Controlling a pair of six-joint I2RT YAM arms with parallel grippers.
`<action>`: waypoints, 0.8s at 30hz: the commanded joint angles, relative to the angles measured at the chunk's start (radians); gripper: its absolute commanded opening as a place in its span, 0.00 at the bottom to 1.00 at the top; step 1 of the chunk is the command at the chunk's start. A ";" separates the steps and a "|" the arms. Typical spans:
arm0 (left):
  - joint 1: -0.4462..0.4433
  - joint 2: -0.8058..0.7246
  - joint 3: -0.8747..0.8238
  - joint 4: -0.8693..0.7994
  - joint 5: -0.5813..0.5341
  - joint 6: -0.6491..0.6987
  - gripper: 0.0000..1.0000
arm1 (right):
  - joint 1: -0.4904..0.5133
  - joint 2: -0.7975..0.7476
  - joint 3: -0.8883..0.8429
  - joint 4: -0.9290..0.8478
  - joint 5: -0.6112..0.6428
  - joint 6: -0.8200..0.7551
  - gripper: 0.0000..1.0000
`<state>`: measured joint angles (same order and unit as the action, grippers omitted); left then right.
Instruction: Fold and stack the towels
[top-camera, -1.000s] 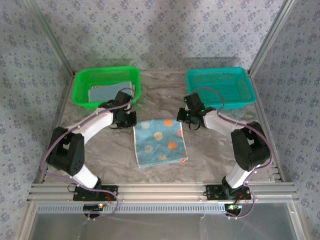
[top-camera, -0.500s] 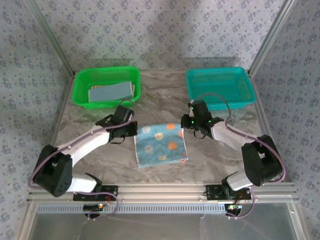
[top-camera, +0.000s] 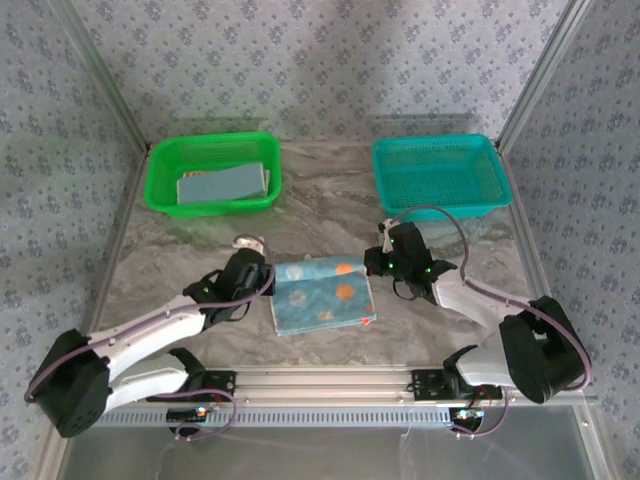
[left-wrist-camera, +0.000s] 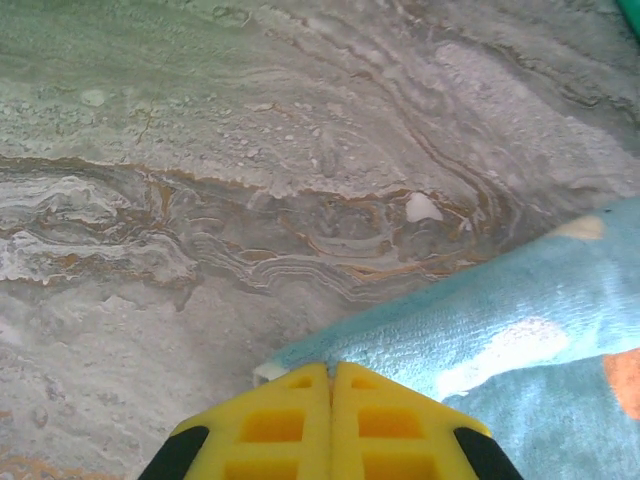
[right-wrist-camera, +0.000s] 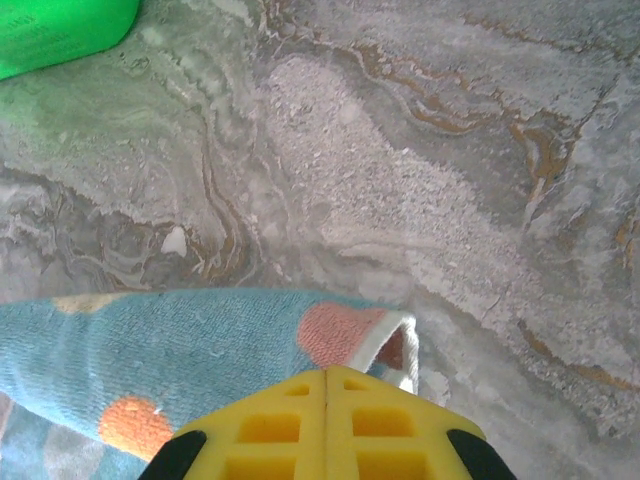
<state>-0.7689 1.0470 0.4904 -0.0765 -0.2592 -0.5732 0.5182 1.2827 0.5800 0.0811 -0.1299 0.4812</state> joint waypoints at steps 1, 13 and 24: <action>-0.045 -0.061 -0.052 0.091 -0.097 -0.028 0.00 | 0.015 -0.046 -0.045 0.047 0.034 -0.020 0.00; -0.203 -0.132 -0.133 0.071 -0.211 -0.113 0.00 | 0.059 -0.185 -0.184 0.060 0.078 -0.002 0.00; -0.313 -0.247 -0.160 -0.035 -0.289 -0.180 0.00 | 0.111 -0.295 -0.250 0.020 0.121 0.018 0.00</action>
<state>-1.0618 0.8307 0.3279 -0.0731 -0.4953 -0.7208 0.6155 1.0092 0.3492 0.1257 -0.0410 0.4824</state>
